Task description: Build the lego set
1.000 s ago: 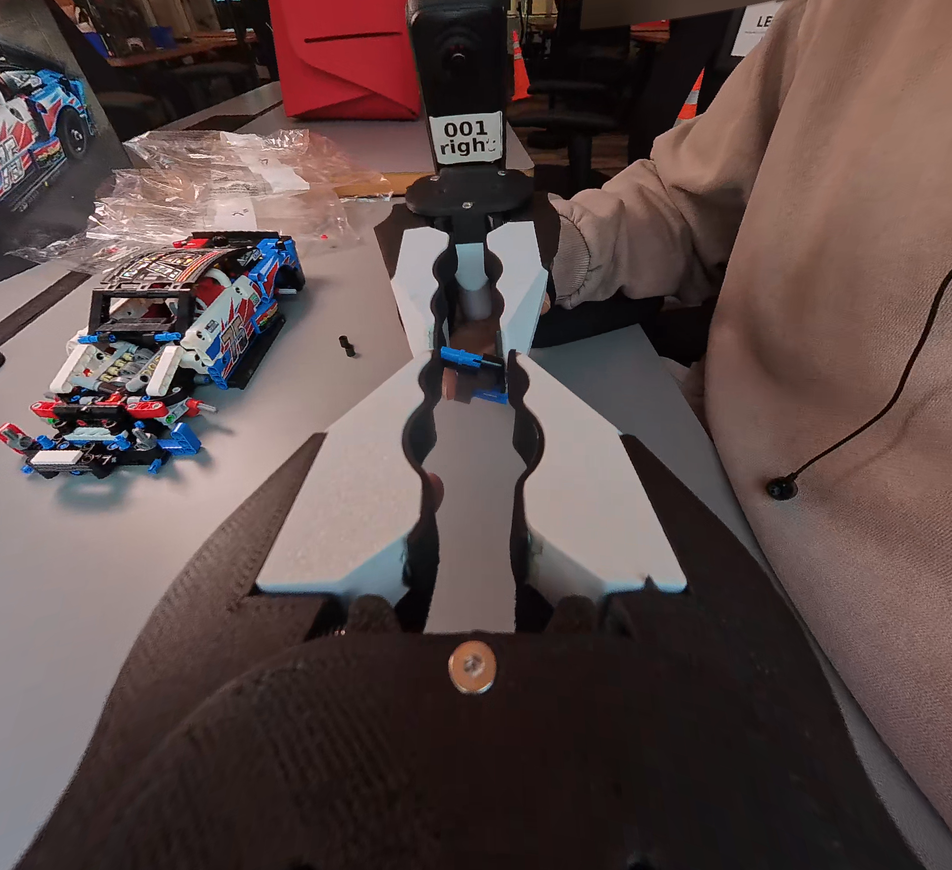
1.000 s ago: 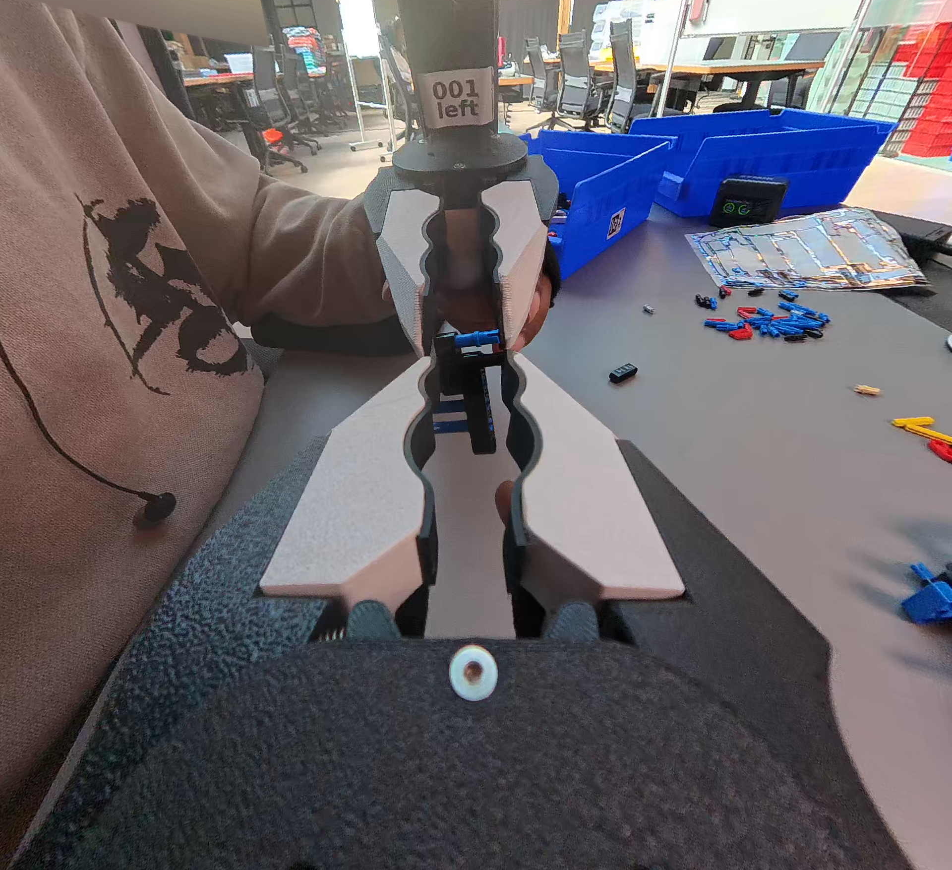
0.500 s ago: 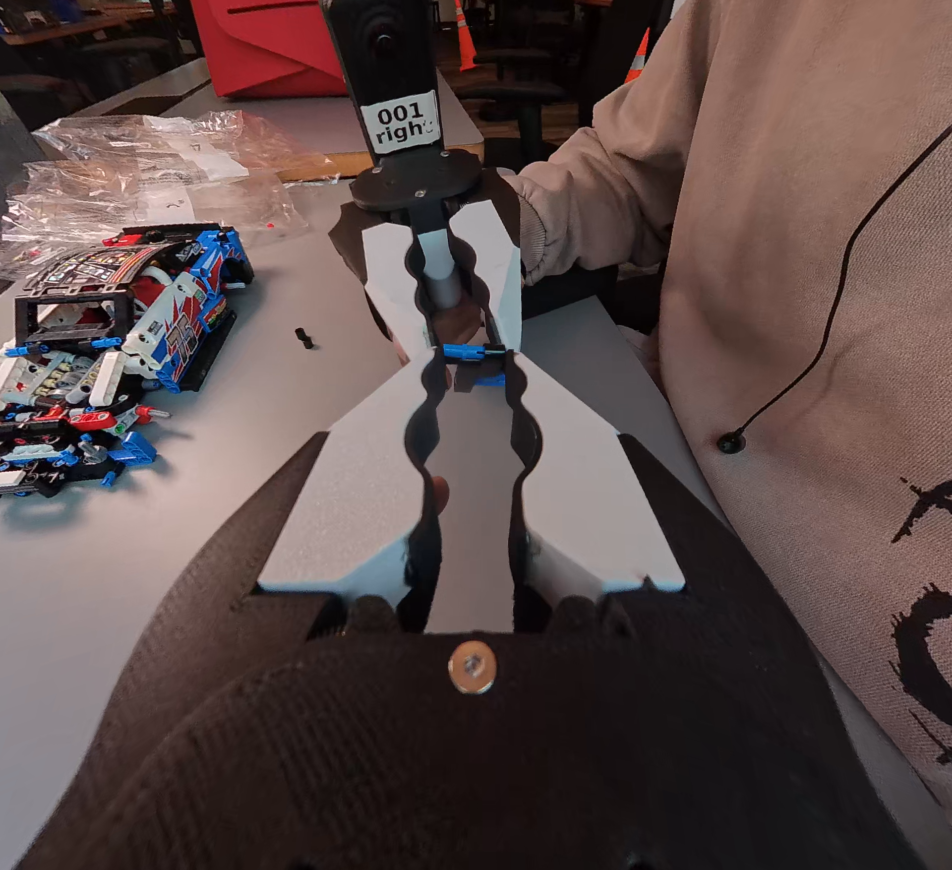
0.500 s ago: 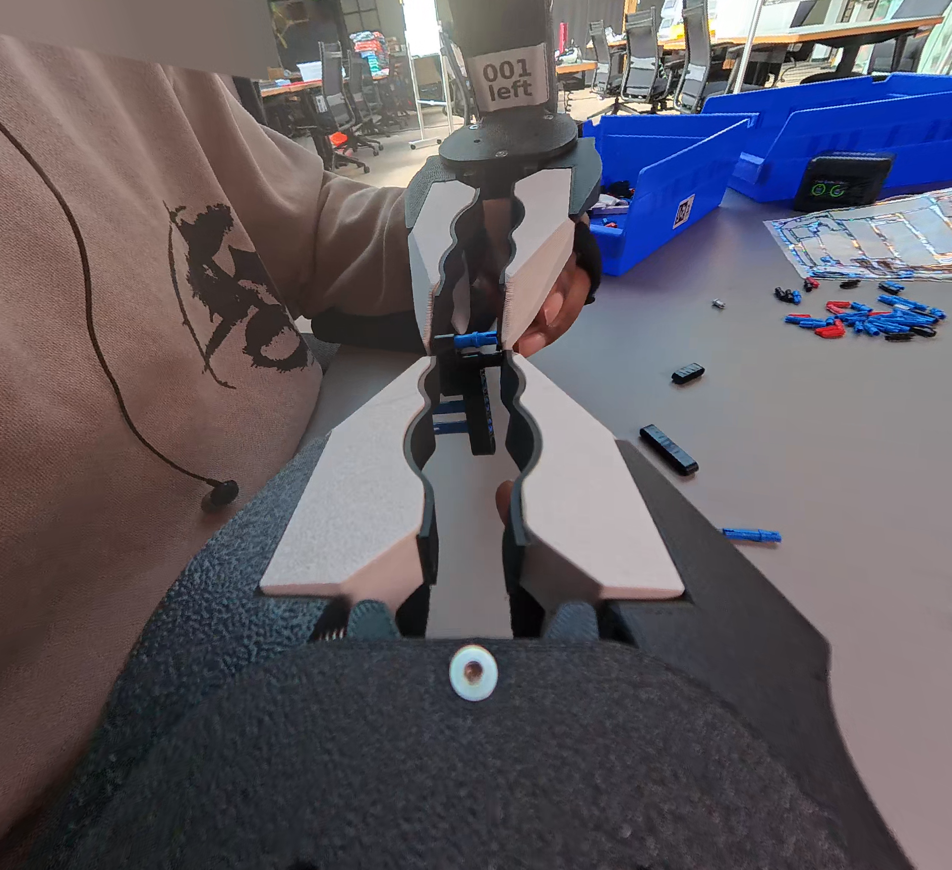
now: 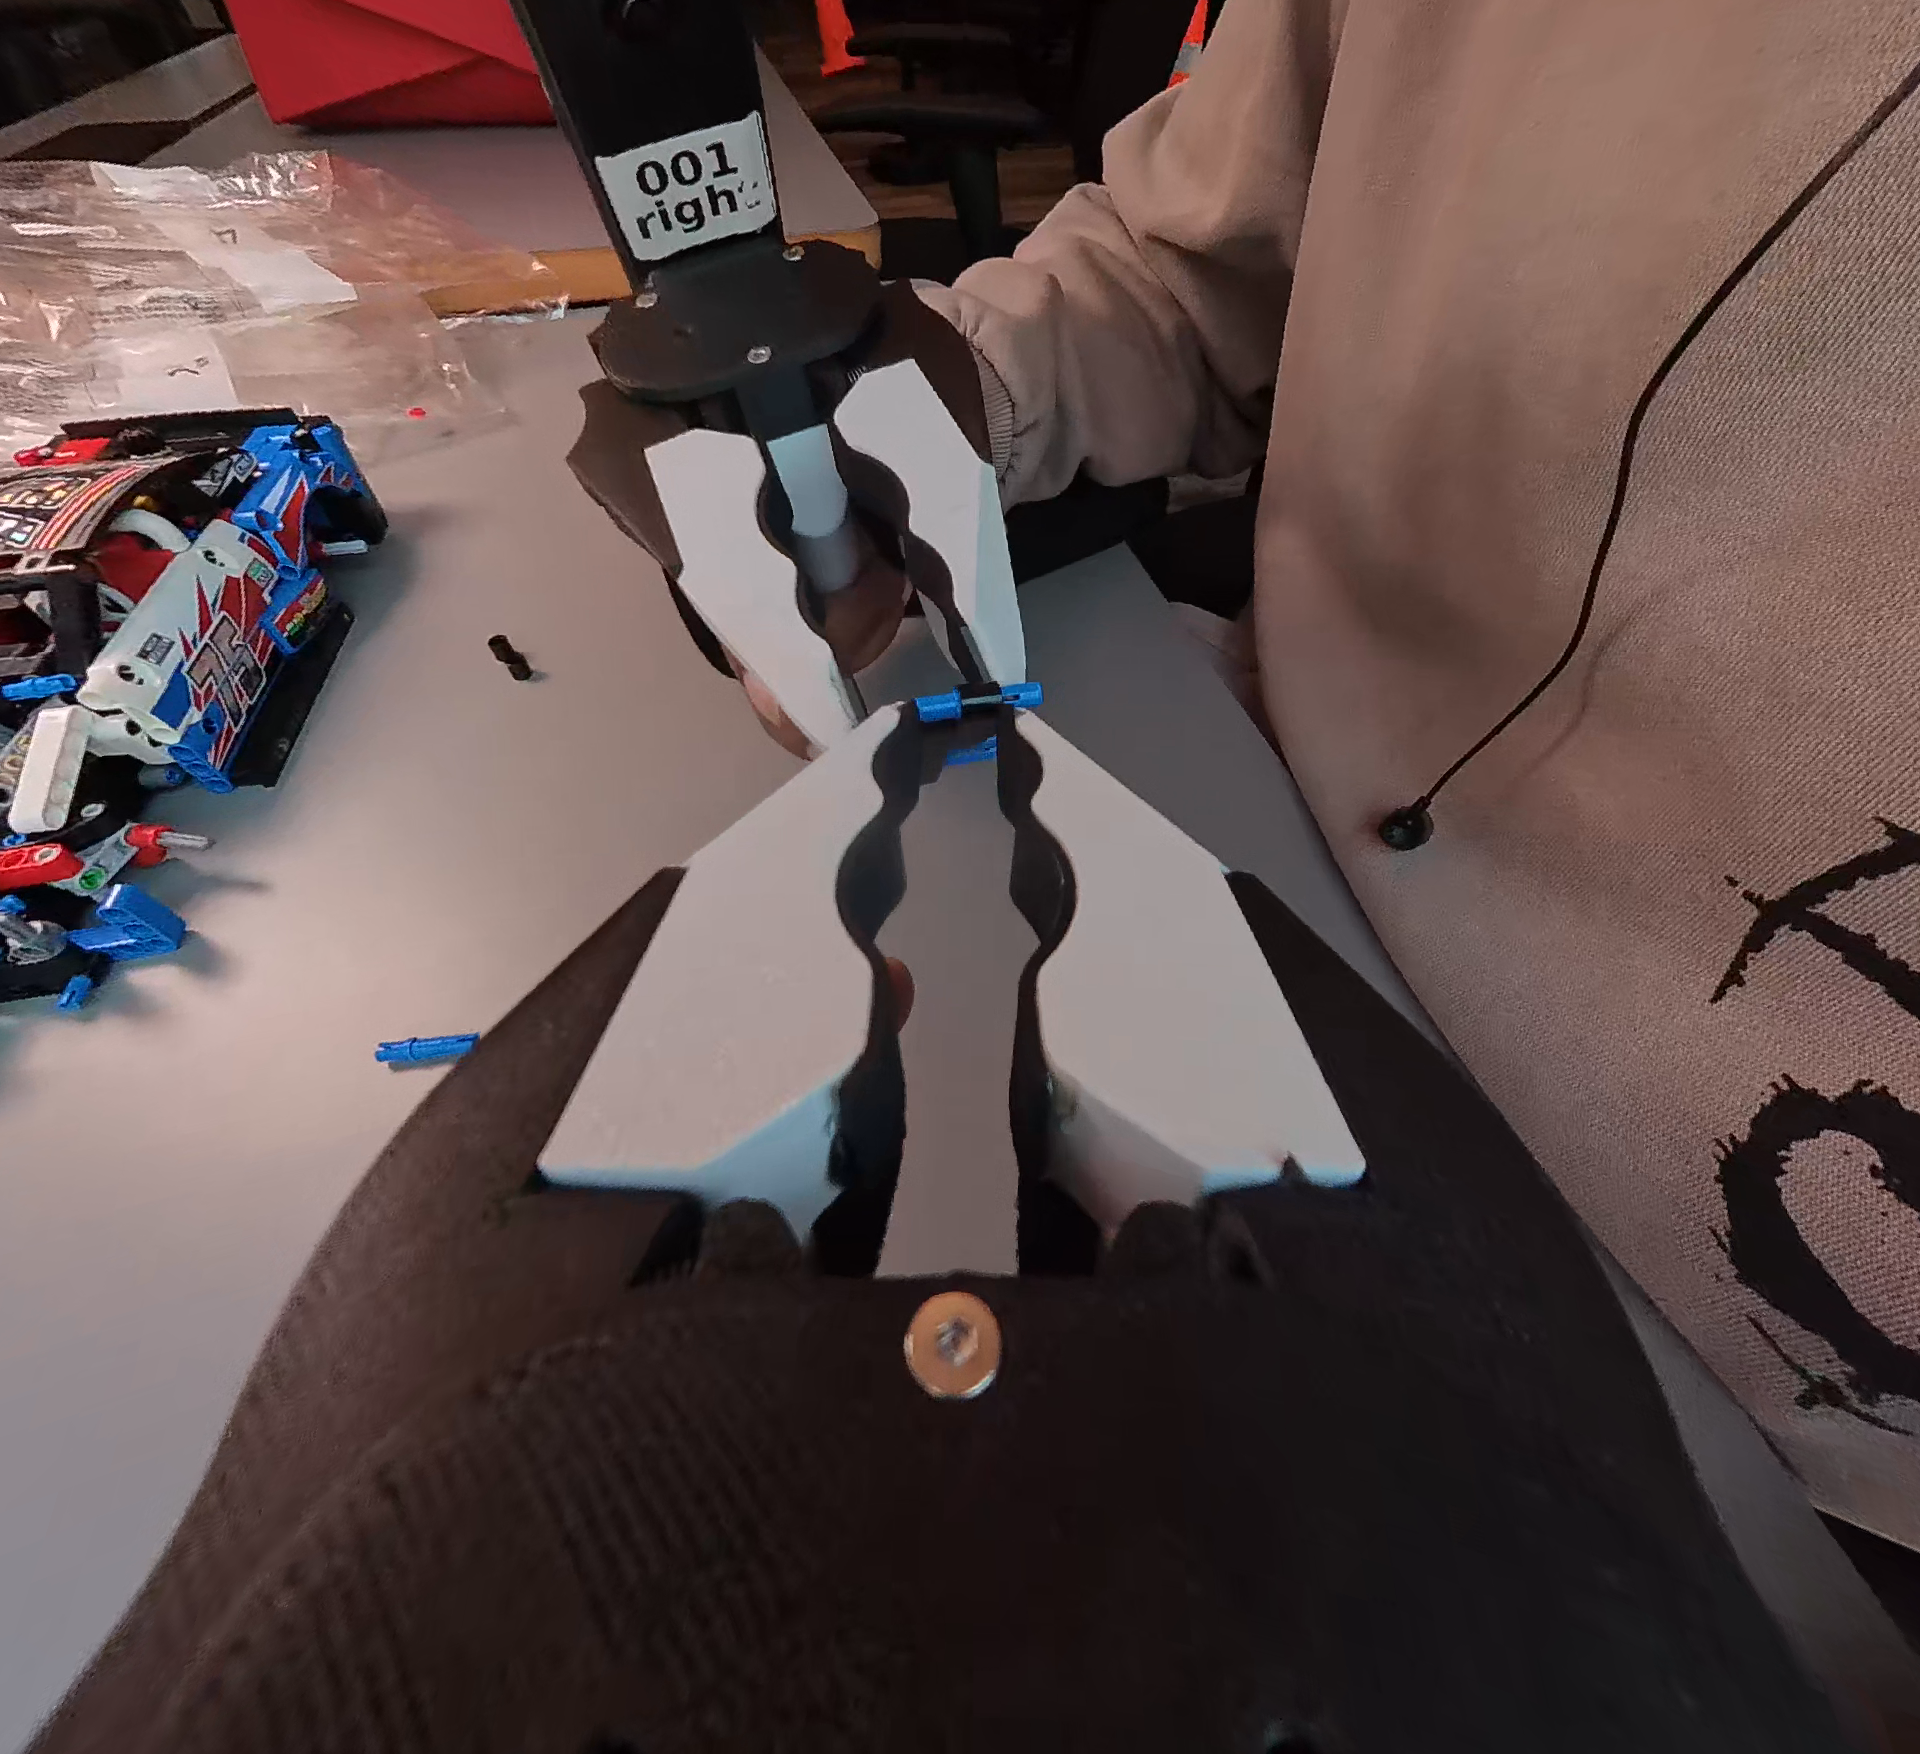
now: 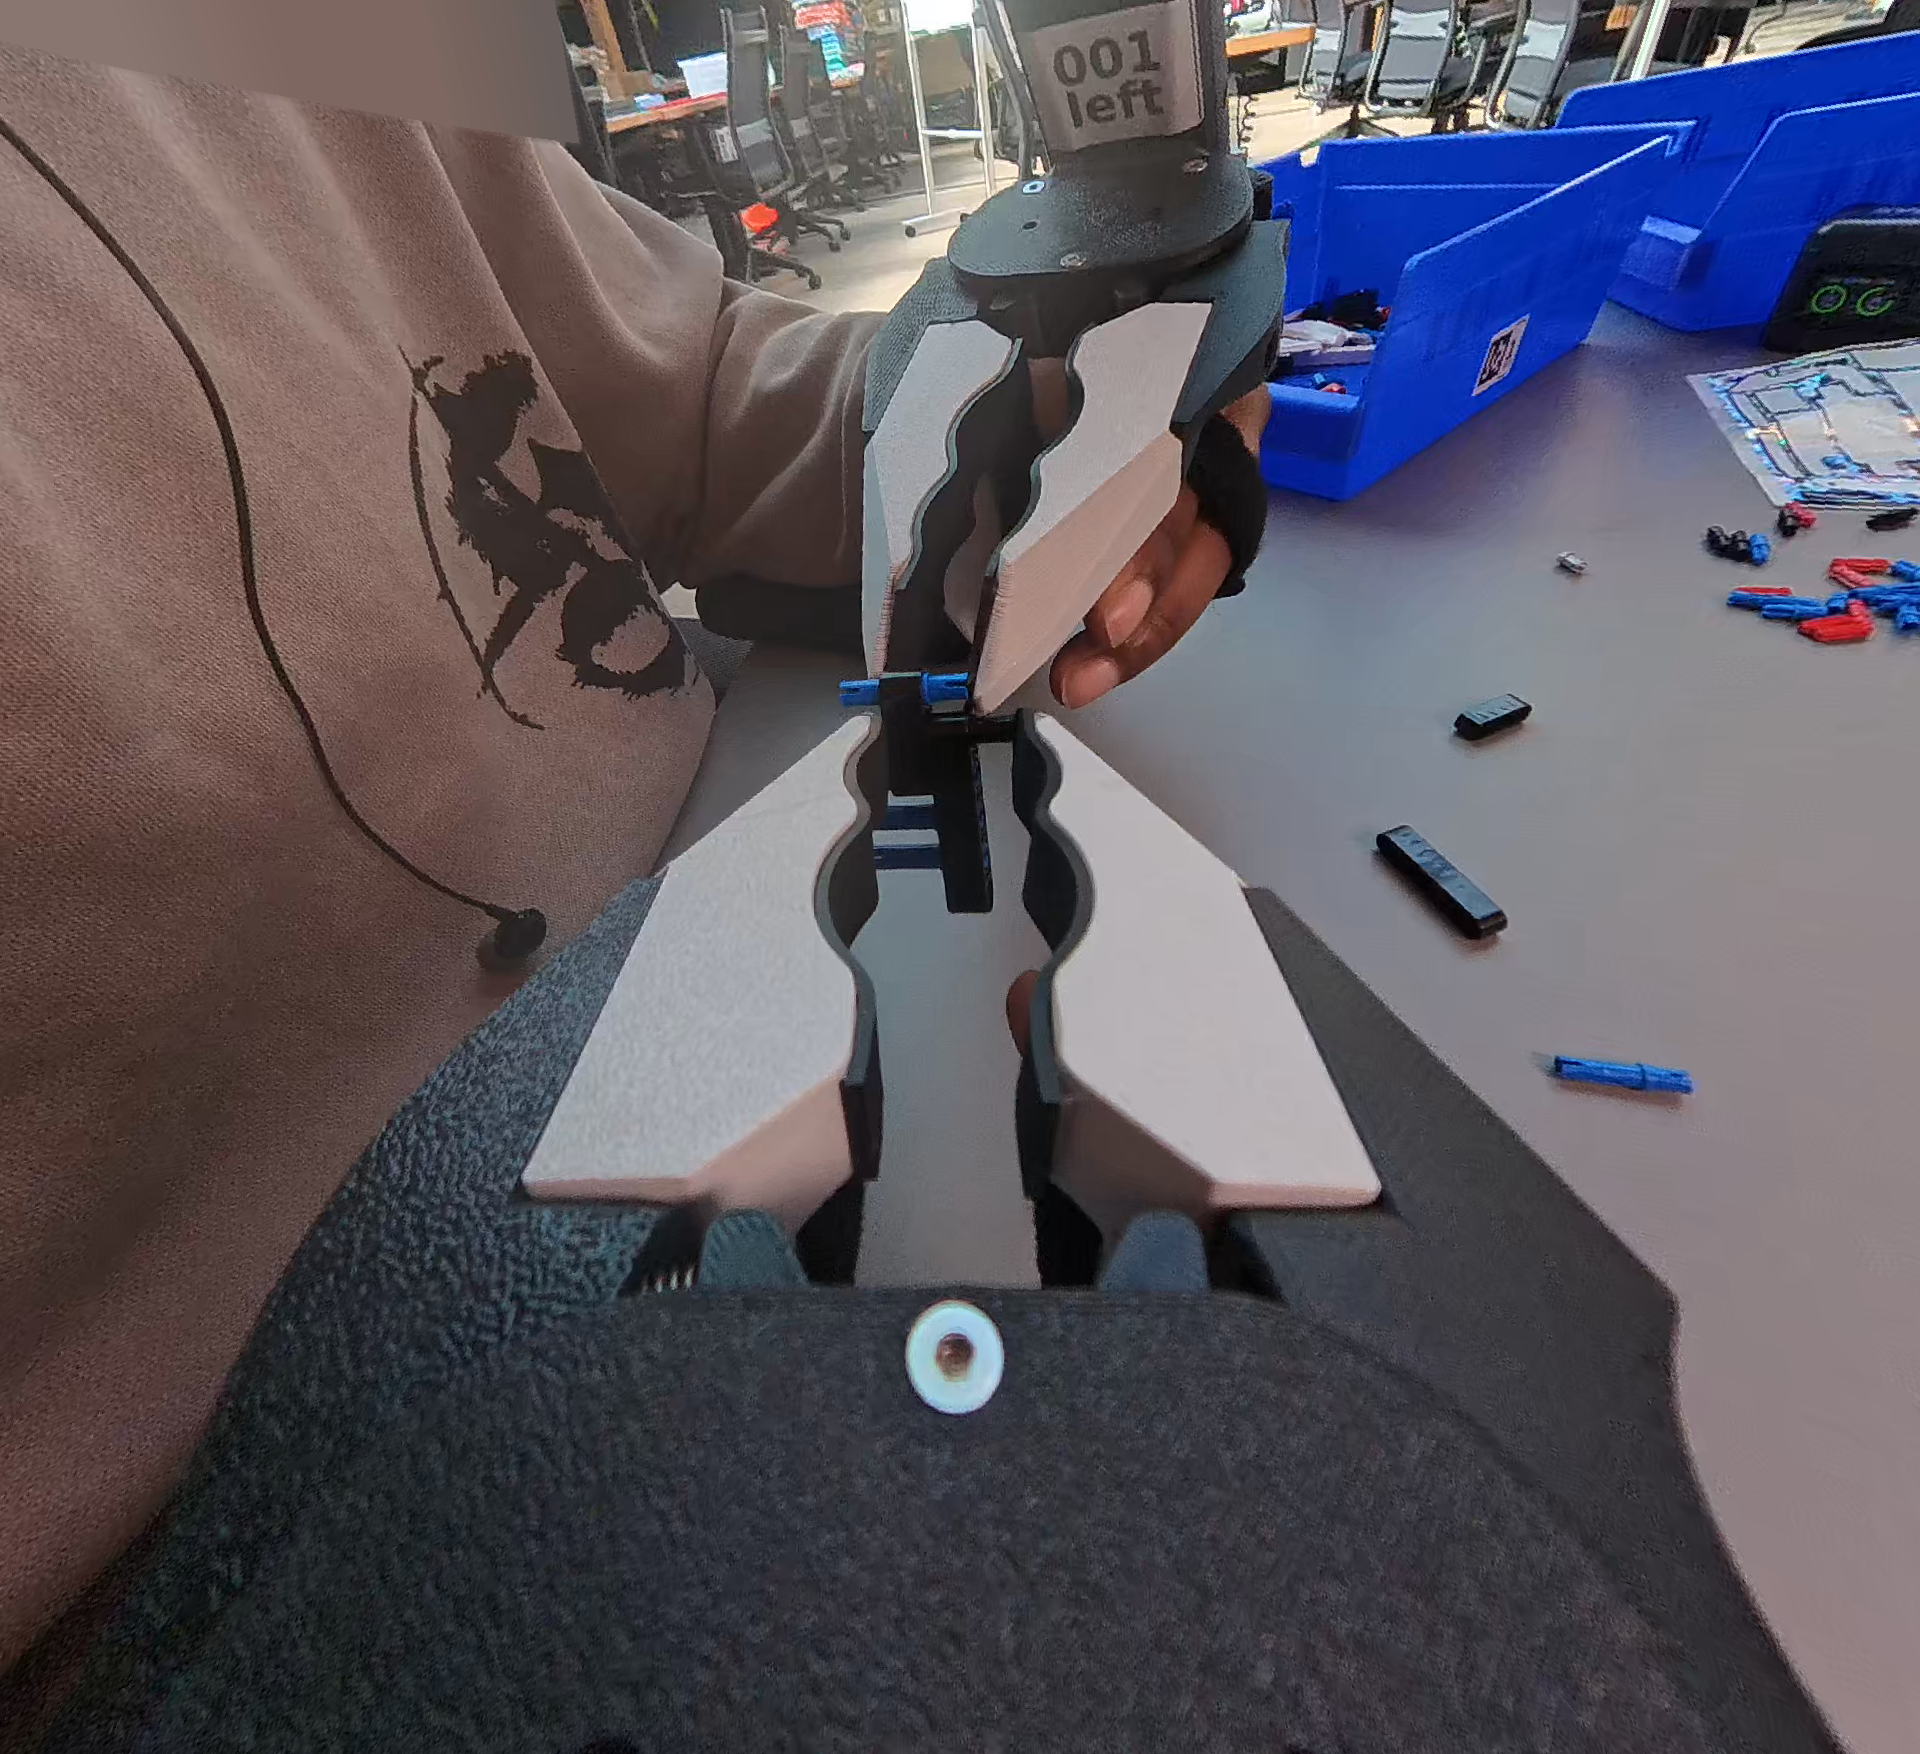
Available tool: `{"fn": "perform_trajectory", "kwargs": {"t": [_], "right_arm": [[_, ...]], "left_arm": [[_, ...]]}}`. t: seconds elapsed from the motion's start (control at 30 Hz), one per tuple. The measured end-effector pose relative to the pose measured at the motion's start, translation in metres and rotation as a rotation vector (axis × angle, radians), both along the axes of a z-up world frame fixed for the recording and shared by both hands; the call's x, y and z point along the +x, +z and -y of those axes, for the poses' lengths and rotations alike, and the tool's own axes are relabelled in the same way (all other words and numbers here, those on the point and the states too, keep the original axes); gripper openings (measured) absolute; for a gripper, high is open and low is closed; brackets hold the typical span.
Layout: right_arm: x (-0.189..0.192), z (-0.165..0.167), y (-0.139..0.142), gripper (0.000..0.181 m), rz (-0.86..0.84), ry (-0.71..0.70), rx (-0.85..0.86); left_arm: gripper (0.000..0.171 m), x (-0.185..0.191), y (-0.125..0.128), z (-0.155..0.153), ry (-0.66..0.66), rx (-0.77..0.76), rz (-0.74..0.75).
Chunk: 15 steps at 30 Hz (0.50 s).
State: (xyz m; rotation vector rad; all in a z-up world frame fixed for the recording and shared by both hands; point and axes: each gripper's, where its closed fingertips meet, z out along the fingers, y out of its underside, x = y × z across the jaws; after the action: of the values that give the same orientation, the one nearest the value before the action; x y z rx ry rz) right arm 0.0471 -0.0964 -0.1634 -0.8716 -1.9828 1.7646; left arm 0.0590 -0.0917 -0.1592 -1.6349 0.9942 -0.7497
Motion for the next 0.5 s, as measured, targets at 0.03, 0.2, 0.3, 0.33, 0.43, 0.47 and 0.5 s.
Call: {"fn": "perform_trajectory", "kwargs": {"t": [0.03,0.2,0.3,0.33,0.43,0.47,0.5], "right_arm": [[-0.001,0.0,-0.002,0.022,0.003,-0.004,0.009],[-0.001,-0.001,-0.003,0.022,0.005,0.001,0.022],[-0.002,0.0,-0.007,0.022,0.016,0.003,0.032],[-0.003,-0.001,-0.009,0.022,0.016,-0.007,0.049],[-0.009,-0.014,-0.012,0.022,-0.01,-0.077,0.128],[-0.012,-0.02,-0.016,0.022,-0.018,-0.114,0.197],[-0.014,-0.026,-0.021,0.022,-0.036,-0.146,0.282]], "left_arm": [[0.014,-0.001,-0.001,0.0,-0.004,-0.004,0.002],[0.014,-0.001,-0.001,-0.001,-0.005,-0.012,0.039],[0.014,-0.002,-0.006,0.0,-0.016,-0.019,0.029],[0.014,-0.003,-0.007,-0.002,-0.003,-0.028,0.027],[0.025,-0.011,-0.011,-0.012,0.056,-0.094,0.074],[0.033,-0.015,-0.013,-0.016,0.071,-0.15,0.107],[0.035,-0.02,-0.016,-0.021,0.099,-0.205,0.139]]}}
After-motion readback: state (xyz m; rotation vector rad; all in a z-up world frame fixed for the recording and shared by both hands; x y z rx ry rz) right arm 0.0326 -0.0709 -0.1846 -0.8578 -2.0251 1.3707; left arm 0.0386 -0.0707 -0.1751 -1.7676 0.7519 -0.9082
